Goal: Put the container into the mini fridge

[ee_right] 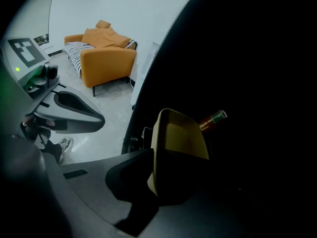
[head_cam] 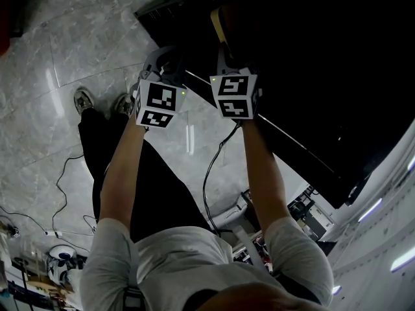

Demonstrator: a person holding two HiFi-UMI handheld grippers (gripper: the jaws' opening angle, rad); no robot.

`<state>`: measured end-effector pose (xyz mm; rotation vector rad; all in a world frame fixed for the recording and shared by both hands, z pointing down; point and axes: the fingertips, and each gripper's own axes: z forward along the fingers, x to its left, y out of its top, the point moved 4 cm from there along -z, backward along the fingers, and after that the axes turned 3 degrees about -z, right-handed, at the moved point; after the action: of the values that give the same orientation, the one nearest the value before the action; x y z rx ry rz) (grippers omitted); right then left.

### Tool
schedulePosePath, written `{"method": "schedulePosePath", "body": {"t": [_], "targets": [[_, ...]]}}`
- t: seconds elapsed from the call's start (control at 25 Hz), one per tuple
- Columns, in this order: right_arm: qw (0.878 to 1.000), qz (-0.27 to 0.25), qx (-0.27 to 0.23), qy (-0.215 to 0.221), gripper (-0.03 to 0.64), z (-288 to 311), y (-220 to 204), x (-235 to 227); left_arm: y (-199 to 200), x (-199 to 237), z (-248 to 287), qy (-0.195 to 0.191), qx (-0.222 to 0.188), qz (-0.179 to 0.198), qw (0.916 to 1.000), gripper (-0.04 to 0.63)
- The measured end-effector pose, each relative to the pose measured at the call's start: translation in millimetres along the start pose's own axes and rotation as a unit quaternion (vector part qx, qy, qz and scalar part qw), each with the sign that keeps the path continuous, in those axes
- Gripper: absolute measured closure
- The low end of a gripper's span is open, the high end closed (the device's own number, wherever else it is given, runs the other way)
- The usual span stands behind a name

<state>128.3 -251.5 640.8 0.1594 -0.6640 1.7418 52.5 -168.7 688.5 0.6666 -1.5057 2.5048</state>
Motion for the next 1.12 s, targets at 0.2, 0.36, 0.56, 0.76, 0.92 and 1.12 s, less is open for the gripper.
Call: {"method": "schedulePosePath", "body": {"t": [0.2,0.36,0.56,0.76,0.92,1.12], "targets": [[1.000,-0.006,0.014,-0.010,0.565,6,-5,-8,-1,1,2,-0.001,0.001,0.001,1.0000,0.583],[0.999,-0.017,0.032,-0.024,0.565,8,-11,-12,-5,3,1,-0.001,0.006,0.000,1.0000,0.583],[0.998,-0.013,0.045,-0.033,0.565,10,-15,-16,-6,3,1,-0.004,0.009,0.001,1.0000,0.584],[0.997,-0.026,0.054,-0.042,0.565,12,-16,-20,-4,4,2,-0.004,0.008,-0.001,1.0000,0.584],[0.995,-0.056,0.061,-0.058,0.565,13,-17,-22,-3,3,4,-0.007,0.007,0.000,1.0000,0.584],[0.993,-0.072,0.064,-0.065,0.565,14,-19,-24,-3,6,6,-0.006,0.009,0.001,0.9999,0.584]]}}
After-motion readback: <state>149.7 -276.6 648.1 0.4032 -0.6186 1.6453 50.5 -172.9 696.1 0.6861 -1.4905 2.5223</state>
